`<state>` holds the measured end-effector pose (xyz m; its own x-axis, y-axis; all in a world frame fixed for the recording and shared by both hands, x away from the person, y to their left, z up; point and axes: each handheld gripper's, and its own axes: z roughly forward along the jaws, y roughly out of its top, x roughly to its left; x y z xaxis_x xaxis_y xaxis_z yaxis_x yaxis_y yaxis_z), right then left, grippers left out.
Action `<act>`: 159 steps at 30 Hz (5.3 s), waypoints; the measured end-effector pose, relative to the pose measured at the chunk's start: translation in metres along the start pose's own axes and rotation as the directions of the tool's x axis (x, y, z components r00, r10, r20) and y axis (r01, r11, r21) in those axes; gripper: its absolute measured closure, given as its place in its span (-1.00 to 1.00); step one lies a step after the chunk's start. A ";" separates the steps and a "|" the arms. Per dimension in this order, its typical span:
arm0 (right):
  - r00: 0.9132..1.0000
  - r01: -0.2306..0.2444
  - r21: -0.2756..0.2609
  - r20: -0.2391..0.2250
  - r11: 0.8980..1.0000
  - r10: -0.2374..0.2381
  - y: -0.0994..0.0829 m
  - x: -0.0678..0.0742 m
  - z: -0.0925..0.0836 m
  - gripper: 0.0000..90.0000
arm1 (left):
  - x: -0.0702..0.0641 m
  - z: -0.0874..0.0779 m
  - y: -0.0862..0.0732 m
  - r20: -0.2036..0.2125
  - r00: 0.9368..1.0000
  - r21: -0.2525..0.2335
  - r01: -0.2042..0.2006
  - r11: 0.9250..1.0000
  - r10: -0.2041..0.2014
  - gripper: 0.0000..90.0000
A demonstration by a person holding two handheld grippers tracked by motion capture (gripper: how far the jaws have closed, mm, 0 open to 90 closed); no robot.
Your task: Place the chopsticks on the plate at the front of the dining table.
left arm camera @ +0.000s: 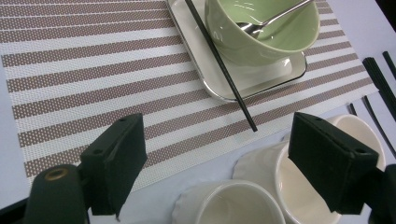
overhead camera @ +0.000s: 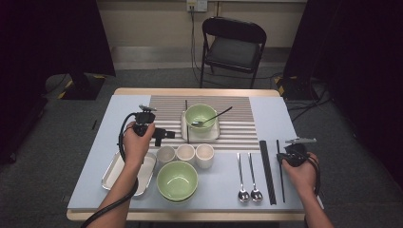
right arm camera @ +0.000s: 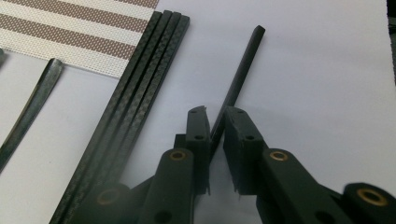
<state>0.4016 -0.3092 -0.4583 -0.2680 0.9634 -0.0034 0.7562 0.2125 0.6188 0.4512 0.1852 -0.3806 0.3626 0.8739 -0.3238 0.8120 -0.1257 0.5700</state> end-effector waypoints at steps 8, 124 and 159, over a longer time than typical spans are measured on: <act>0.991 -0.122 0.021 -0.045 0.992 0.122 0.002 -0.009 0.000 0.88 | 0.000 -0.003 -0.003 0.003 1.000 0.000 -0.009 1.000 0.009 -0.58; 0.903 -0.159 -0.167 -0.422 0.973 0.075 0.116 0.078 -0.058 0.92 | -0.053 -0.001 0.004 0.102 0.990 0.008 -0.103 0.995 0.102 -0.59; 0.880 -0.179 -0.212 -0.471 0.961 0.060 0.133 0.115 -0.059 0.92 | -0.061 -0.001 0.005 0.145 0.985 -0.009 -0.098 0.995 0.099 -0.60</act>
<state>0.4369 -0.1800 -0.3302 -0.4719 0.7836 0.4041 0.6478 -0.0028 0.7618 0.4333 0.1320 -0.3576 0.5032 0.7800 -0.3720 0.7683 -0.2067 0.6058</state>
